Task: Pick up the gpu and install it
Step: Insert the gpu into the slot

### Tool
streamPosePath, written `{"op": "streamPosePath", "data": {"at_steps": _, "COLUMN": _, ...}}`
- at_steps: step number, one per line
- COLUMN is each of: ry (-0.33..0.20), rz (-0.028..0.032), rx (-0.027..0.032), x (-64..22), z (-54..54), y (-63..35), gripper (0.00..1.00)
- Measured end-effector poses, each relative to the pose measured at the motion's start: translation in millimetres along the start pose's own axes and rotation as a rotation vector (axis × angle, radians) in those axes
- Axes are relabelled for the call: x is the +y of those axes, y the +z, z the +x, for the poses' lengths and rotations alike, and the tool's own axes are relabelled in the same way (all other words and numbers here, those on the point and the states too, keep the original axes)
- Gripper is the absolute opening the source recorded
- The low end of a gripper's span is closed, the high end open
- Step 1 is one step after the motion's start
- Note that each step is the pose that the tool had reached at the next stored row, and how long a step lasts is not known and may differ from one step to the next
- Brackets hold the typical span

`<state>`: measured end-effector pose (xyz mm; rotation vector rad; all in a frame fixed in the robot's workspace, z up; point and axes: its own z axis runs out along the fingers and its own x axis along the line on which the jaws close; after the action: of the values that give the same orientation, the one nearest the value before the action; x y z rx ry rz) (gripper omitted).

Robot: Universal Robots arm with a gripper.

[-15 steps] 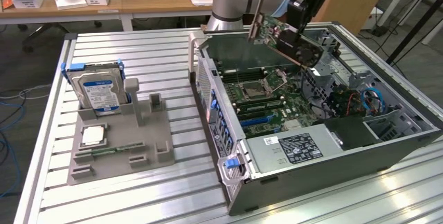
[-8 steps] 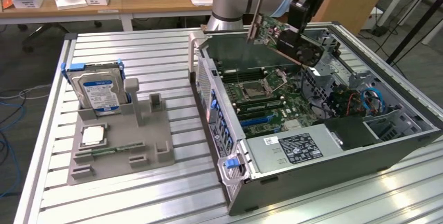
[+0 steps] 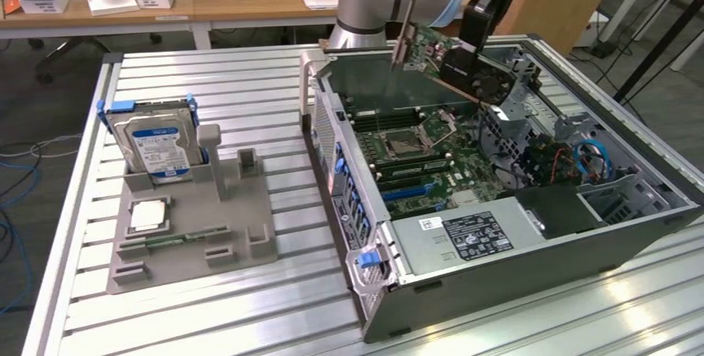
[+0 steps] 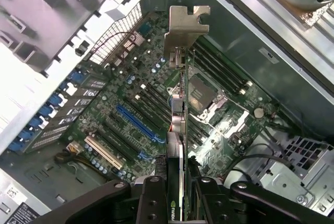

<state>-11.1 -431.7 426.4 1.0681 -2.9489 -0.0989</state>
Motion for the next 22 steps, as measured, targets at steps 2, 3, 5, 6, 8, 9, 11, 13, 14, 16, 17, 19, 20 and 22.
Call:
{"op": "streamPosePath", "data": {"at_steps": 2, "ry": -0.015, "rz": -0.0004, "rx": 0.0008, "x": -0.1, "z": -0.2, "y": 0.0, "gripper": 0.26}}
{"op": "streamPosePath", "data": {"at_steps": 3, "ry": -0.023, "rz": -0.0006, "rx": 0.0012, "x": -0.2, "z": -0.2, "y": 0.0, "gripper": 0.26}}
{"op": "streamPosePath", "data": {"at_steps": 5, "ry": -0.038, "rz": -0.0010, "rx": 0.0020, "x": -0.3, "z": -0.4, "y": 0.0, "gripper": 0.26}}
{"op": "streamPosePath", "data": {"at_steps": 6, "ry": -0.045, "rz": -0.0012, "rx": 0.0024, "x": -0.4, "z": -0.4, "y": 0.0, "gripper": 0.26}}
{"op": "streamPosePath", "data": {"at_steps": 8, "ry": -0.060, "rz": -0.0015, "rx": 0.0033, "x": -0.5, "z": -0.6, "y": 0.0, "gripper": 0.26}}
{"op": "streamPosePath", "data": {"at_steps": 9, "ry": -0.068, "rz": -0.0017, "rx": 0.0038, "x": -0.5, "z": -0.6, "y": 0.0, "gripper": 0.26}}
{"op": "streamPosePath", "data": {"at_steps": 11, "ry": -0.084, "rz": -0.0021, "rx": 0.0046, "x": -0.6, "z": -0.8, "y": 0.0, "gripper": 0.26}}
{"op": "streamPosePath", "data": {"at_steps": 13, "ry": -0.099, "rz": -0.0025, "rx": 0.0055, "x": -0.7, "z": -0.9, "y": 0.0, "gripper": 0.26}}
{"op": "streamPosePath", "data": {"at_steps": 14, "ry": -0.107, "rz": -0.0027, "rx": 0.0060, "x": -0.8, "z": -1.0, "y": 0.0, "gripper": 0.26}}
{"op": "streamPosePath", "data": {"at_steps": 16, "ry": -0.124, "rz": -0.0031, "rx": 0.0068, "x": -0.9, "z": -1.1, "y": 0.0, "gripper": 0.26}}
{"op": "streamPosePath", "data": {"at_steps": 17, "ry": -0.132, "rz": -0.0032, "rx": 0.0073, "x": -1.0, "z": -1.2, "y": 0.0, "gripper": 0.26}}
{"op": "streamPosePath", "data": {"at_steps": 19, "ry": -0.148, "rz": -0.0036, "rx": 0.0083, "x": -1.1, "z": -1.3, "y": -0.1, "gripper": 0.26}}
{"op": "streamPosePath", "data": {"at_steps": 20, "ry": -0.156, "rz": -0.0038, "rx": 0.0087, "x": -1.1, "z": -1.4, "y": 0.0, "gripper": 0.26}}
{"op": "streamPosePath", "data": {"at_steps": 22, "ry": -0.172, "rz": -0.0041, "rx": 0.0095, "x": -1.2, "z": -1.5, "y": 0.0, "gripper": 0.26}}
